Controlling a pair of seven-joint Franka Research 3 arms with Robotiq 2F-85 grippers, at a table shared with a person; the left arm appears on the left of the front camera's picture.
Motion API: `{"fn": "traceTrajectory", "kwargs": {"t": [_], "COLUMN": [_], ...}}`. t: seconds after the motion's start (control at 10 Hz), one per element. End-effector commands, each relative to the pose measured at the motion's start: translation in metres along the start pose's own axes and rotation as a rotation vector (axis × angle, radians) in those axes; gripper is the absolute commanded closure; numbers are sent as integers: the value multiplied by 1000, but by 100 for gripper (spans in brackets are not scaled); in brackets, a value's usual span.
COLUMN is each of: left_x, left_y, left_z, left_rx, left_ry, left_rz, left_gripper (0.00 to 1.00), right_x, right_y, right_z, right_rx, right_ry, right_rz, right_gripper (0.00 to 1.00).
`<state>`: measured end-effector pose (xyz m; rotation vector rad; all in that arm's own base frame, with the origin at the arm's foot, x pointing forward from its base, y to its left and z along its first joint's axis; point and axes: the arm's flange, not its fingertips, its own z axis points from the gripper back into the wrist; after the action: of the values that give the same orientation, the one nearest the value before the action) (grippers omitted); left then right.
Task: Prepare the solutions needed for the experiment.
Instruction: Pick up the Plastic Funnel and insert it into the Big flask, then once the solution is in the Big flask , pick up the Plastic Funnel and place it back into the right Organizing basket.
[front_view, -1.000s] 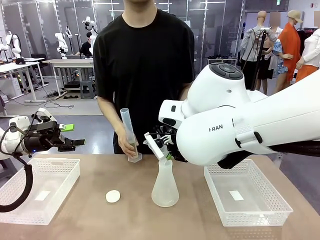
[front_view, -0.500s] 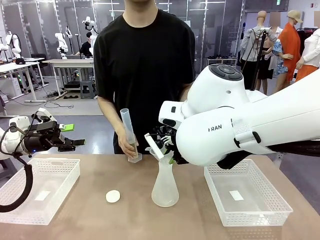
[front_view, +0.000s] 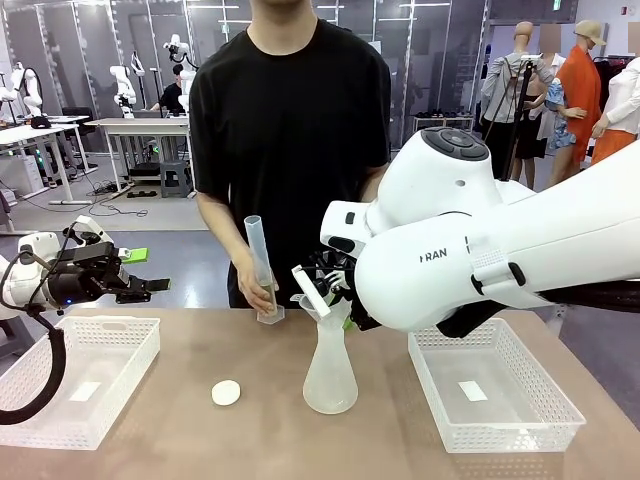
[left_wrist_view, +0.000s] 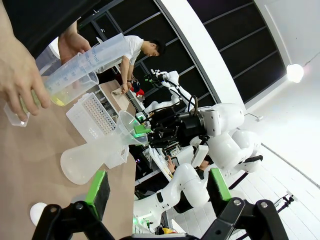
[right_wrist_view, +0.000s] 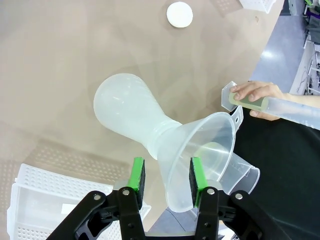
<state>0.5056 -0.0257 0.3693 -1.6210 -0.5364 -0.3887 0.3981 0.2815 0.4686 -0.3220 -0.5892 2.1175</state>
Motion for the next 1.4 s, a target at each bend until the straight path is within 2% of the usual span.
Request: {"fn": "traceTrajectory", "kwargs": {"t": [0.0, 1.2, 1.3], "left_x": [-2, -2, -2], "left_y": [-1, -1, -1], "left_z": [-1, -1, -1], "left_rx": [18, 18, 18], "left_ry": [13, 13, 13], "left_rz": [-6, -6, -6], "left_gripper": [0, 0, 0], "right_x": [0, 3, 6], "right_y": [0, 1, 0], "right_z": [-2, 4, 14], "right_rx": [1, 15, 15], "right_ry": [-1, -6, 27], "right_rz": [1, -14, 2], "right_gripper": [53, 53, 53]}}
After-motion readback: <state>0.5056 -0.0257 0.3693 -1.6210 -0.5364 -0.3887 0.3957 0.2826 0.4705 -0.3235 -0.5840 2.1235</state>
